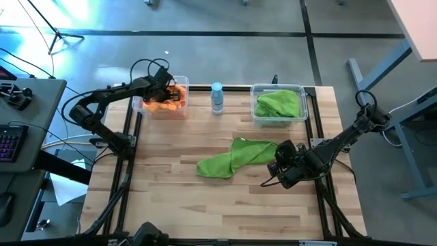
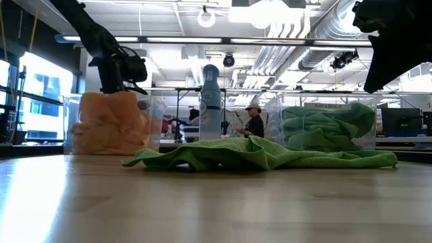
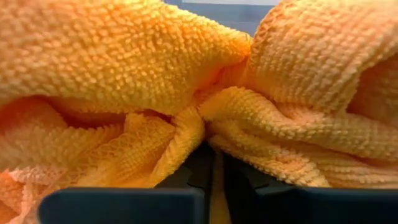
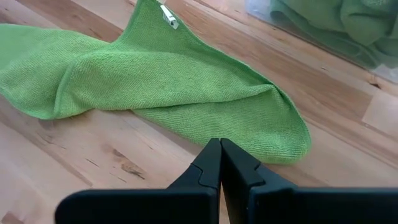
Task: Sort microfiber towel by color & place in baskets
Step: Put the orange towel into the left transparent bin, then put the green towel into the right transparent bin, then return to Home Position
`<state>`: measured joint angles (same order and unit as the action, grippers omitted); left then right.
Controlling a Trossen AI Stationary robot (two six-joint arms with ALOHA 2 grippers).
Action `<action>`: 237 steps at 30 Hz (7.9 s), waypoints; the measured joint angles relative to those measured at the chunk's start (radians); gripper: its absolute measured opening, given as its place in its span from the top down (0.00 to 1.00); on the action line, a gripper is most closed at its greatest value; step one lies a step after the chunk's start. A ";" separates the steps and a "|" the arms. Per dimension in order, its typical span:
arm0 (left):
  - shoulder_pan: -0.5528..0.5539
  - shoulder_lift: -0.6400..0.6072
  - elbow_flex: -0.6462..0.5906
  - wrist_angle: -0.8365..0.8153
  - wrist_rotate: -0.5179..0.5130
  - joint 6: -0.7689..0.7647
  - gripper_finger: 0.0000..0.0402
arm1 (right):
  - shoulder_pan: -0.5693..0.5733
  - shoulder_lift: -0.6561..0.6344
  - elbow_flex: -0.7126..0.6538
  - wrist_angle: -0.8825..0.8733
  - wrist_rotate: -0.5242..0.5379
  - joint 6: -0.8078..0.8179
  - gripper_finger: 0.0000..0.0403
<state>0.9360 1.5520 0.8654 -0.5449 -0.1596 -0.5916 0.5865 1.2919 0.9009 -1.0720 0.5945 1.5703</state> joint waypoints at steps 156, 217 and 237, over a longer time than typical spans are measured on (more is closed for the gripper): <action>-0.733 -0.269 0.065 -0.029 -0.123 0.071 0.73 | -1.346 0.331 0.024 0.351 -0.529 -0.921 0.86; -0.868 -0.976 -0.640 0.611 0.149 0.373 1.00 | -0.416 -0.387 -0.319 0.608 -0.456 -0.968 1.00; -1.017 -1.549 -0.852 0.586 0.162 0.641 1.00 | -0.409 -0.388 -0.360 0.771 -0.438 -0.937 1.00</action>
<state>-0.0814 0.0028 0.0134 0.0407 0.0029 0.0491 0.1777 0.9043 0.5411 -0.3010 0.1570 0.6335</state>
